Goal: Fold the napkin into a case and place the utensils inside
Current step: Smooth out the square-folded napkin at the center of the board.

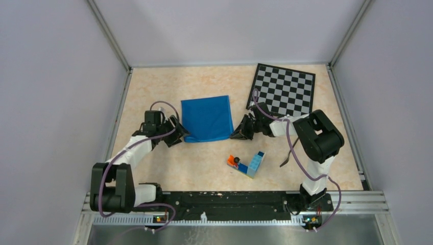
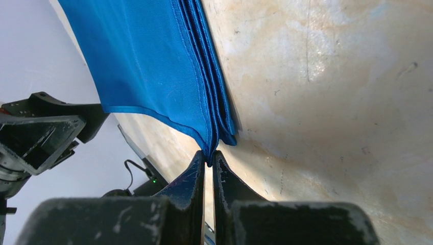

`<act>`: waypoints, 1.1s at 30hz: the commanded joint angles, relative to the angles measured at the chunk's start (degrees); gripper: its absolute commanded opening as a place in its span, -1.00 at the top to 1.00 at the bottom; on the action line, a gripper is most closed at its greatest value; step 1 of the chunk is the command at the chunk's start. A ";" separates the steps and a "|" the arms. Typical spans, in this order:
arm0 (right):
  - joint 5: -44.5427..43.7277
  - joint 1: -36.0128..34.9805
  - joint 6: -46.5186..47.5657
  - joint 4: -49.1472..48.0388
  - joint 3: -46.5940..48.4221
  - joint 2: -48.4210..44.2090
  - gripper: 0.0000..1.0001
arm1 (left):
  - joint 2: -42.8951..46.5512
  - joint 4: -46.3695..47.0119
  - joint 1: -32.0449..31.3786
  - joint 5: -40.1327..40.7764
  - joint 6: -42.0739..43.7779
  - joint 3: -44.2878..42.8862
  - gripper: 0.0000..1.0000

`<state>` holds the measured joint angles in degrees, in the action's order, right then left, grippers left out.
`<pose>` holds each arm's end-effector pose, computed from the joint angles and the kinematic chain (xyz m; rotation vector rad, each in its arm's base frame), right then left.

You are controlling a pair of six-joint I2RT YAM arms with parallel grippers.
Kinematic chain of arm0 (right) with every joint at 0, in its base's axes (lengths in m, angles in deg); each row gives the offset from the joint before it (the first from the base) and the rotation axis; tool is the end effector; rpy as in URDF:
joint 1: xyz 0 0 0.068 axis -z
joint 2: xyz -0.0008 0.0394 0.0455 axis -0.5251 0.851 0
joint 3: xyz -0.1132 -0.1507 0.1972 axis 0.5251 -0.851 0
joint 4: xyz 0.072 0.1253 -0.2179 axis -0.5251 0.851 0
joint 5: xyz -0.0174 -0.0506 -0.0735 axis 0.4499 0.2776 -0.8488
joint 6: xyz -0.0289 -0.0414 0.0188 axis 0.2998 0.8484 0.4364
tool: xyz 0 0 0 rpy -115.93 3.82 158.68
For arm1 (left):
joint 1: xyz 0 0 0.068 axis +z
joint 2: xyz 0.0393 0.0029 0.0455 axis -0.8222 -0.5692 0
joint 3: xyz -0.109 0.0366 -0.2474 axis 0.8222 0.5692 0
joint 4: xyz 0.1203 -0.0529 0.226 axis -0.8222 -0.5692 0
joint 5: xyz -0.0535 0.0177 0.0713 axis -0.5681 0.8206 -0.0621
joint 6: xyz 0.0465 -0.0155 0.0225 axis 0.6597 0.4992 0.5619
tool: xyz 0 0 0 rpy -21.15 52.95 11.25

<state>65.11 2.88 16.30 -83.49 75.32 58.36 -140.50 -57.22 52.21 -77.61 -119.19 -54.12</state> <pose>0.2992 0.1853 0.1178 0.4138 2.6706 1.2533 0.2340 -0.0259 0.1835 -0.6317 2.4430 -0.7893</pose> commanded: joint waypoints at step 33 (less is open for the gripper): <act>0.65 1.20 0.11 -3.55 0.41 -1.05 0.92 | -5.69 2.52 0.02 1.58 2.78 -1.29 -0.13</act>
<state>65.57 3.69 16.24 -85.68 73.94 57.38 -147.29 -56.44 52.21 -77.02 -117.72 -55.30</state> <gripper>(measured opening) 0.096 0.571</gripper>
